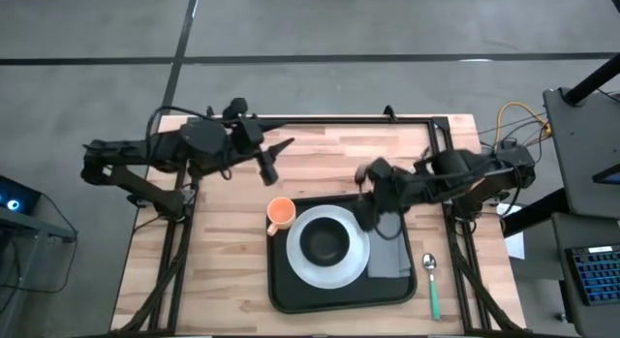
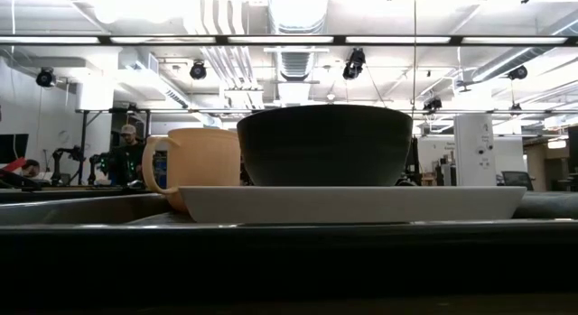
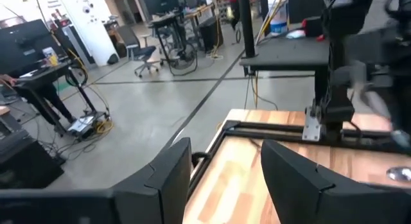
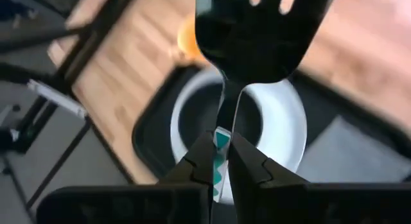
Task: Set up tray
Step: Put the white fork to the right of the white plate on the gray napkin
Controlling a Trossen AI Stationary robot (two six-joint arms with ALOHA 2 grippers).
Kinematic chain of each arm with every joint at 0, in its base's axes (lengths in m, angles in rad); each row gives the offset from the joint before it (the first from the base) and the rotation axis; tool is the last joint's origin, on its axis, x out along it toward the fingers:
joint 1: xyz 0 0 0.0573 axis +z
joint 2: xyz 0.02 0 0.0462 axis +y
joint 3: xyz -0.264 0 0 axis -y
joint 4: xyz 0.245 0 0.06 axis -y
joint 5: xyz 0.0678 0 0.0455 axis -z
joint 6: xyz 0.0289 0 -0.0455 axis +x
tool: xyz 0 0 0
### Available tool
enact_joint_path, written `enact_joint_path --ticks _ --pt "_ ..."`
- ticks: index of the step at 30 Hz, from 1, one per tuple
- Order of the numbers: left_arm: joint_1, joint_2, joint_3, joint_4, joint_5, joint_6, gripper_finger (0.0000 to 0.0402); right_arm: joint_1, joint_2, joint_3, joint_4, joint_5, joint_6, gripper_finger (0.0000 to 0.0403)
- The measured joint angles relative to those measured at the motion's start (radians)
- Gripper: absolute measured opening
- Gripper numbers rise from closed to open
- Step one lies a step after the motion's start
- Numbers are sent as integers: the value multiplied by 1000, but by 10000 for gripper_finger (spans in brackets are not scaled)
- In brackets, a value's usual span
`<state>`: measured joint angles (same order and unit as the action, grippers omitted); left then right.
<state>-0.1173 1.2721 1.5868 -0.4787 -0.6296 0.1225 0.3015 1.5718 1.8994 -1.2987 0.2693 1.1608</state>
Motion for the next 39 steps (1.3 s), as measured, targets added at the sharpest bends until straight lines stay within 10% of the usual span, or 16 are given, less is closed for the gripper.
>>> enact_joint_path --ticks 11,39 --pt "-2 -91 -1 -34 75 0 170 36 -21 -274 91 -242 142 12" --pt "-13 -117 -1 -90 108 -1 170 51 -285 -1224 926 -349 403 12"
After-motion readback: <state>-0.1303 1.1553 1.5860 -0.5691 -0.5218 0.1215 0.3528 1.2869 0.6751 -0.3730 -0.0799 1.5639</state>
